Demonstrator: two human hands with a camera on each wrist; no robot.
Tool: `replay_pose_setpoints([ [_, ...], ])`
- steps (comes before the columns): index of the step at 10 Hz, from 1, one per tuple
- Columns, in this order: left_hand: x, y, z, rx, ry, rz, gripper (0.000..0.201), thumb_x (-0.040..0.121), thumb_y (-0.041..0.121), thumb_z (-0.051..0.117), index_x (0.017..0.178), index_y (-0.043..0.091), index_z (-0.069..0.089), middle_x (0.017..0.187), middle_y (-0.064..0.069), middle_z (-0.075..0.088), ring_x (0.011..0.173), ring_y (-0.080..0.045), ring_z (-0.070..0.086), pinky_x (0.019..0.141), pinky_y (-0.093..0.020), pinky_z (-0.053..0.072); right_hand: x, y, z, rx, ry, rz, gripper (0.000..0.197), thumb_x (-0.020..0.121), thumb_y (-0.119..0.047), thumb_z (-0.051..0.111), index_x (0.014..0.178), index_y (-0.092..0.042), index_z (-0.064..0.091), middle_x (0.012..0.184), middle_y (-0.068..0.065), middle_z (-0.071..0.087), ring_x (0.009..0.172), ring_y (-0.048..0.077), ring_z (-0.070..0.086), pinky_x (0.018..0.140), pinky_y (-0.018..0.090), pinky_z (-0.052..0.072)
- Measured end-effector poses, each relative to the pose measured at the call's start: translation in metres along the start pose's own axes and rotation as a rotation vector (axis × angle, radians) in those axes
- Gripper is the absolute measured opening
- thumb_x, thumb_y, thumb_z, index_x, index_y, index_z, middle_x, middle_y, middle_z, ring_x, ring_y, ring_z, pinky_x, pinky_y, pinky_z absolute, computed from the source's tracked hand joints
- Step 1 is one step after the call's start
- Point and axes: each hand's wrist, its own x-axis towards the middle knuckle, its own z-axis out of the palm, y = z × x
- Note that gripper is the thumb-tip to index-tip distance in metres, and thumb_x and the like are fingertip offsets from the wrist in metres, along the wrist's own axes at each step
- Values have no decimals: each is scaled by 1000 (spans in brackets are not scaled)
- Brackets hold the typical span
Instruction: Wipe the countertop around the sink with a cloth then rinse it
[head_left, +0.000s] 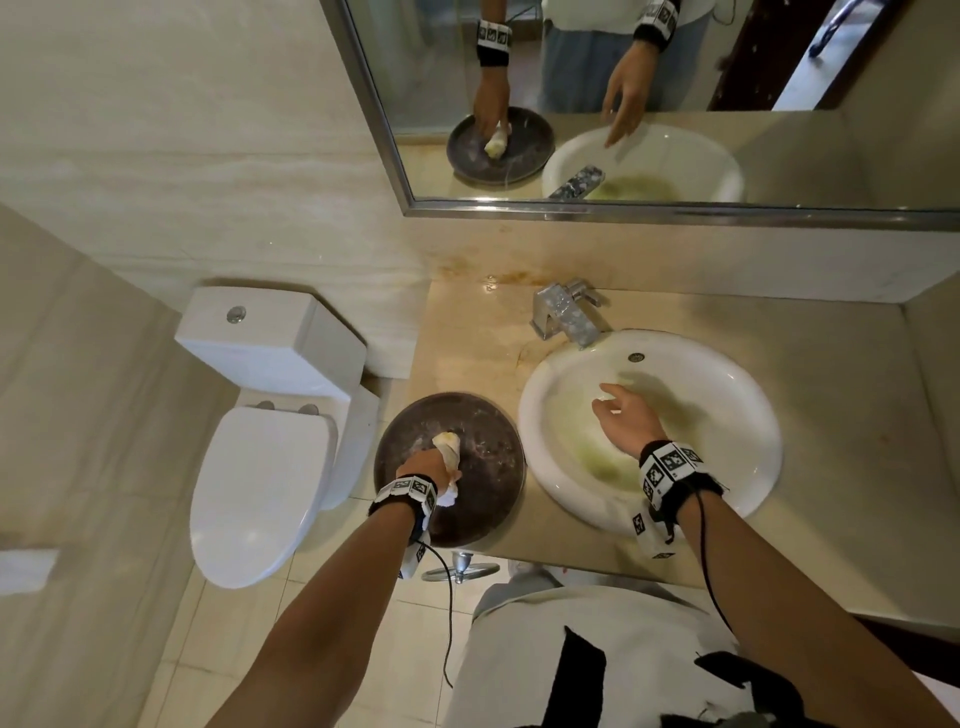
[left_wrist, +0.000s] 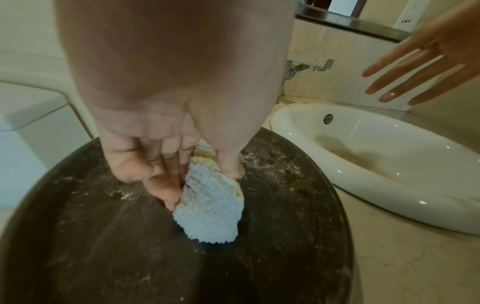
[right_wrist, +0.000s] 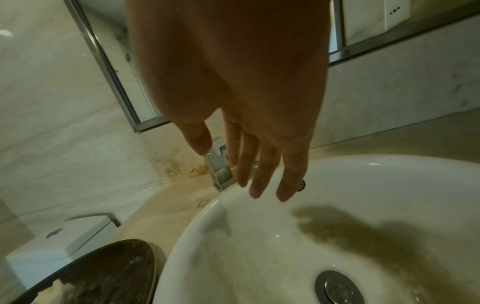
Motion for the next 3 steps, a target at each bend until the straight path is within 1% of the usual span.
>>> replay_pose_setpoints([
  [1, -2, 1, -4, 0, -24, 5, 35, 99, 35, 54, 130, 19, 54, 135, -6, 58, 124, -27, 55, 104, -38, 39, 3, 3, -5, -7, -22, 2, 46, 95, -38, 53, 138, -24, 56, 121, 1, 68, 114, 24, 59, 100, 43, 49],
  [2, 4, -1, -1, 17, -24, -16, 50, 92, 42, 62, 135, 18, 50, 132, -9, 61, 120, -30, 58, 100, -41, 42, -1, 4, -14, 31, -93, 50, 44, 95, -39, 53, 137, -27, 53, 91, 0, 75, 82, 19, 70, 75, 34, 54],
  [3, 16, -5, 1, 38, 93, -36, 73, 85, 63, 56, 140, 16, 48, 135, -7, 59, 121, -30, 57, 99, -40, 46, 0, 18, -22, -85, -88, 5, 56, 93, -47, 54, 146, -29, 48, 102, 0, 69, 98, 19, 65, 98, 38, 50],
])
